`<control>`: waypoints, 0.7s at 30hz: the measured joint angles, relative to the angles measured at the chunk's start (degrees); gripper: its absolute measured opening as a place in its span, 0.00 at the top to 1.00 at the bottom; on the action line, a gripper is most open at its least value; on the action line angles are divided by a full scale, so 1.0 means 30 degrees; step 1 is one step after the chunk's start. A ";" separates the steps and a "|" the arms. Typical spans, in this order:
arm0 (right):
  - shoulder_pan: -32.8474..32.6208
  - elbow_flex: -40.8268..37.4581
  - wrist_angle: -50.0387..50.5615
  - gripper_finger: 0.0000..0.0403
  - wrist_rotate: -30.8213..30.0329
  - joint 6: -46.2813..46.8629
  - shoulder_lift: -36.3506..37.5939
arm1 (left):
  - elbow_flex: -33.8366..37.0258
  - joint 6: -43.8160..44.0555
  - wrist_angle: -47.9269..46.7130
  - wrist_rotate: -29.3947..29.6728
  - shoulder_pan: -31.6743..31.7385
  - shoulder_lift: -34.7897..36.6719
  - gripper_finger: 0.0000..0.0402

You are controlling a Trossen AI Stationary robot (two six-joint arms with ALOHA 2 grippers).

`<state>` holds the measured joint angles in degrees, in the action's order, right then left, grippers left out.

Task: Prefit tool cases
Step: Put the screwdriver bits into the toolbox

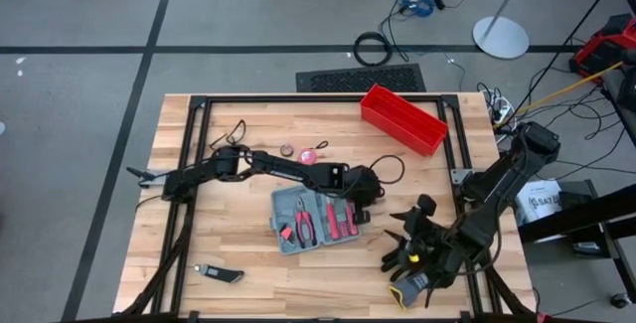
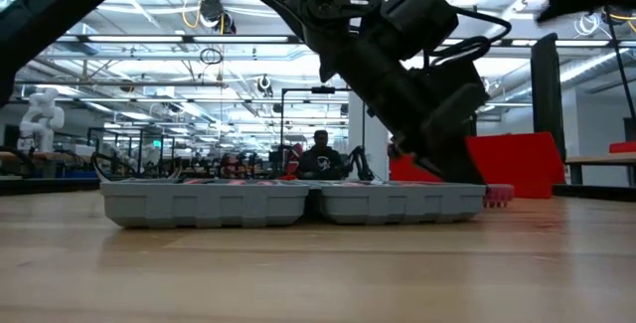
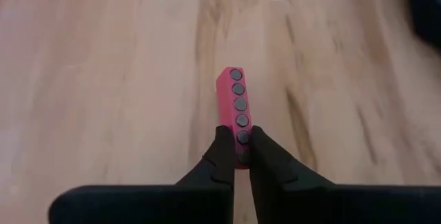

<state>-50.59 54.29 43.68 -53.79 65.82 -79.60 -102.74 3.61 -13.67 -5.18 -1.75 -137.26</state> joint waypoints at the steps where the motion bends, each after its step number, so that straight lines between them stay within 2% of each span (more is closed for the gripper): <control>1: -0.0002 -0.0497 0.0119 0.50 0.0120 0.0757 -0.0005 | 0.0003 0.0145 0.0188 -0.0249 0.0007 0.0124 0.95; 9: -0.0102 -0.3798 -0.0078 0.50 0.0962 0.5511 -0.0005 | 0.0077 0.1947 -0.0122 -0.2562 0.0772 0.0462 0.96; 13: -0.0131 -0.4121 -0.0644 0.50 0.0970 0.5863 -0.0005 | 0.0481 0.2232 0.0997 -0.3482 0.1127 0.0490 0.96; 21: -0.0131 -0.4118 -0.0735 0.50 0.0986 0.5859 -0.0005 | 0.0532 0.4123 0.2428 -0.3796 0.1663 0.0505 0.96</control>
<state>-50.98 41.93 41.48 -50.83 83.40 -79.61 -101.14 15.98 -6.38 -16.56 3.24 -135.74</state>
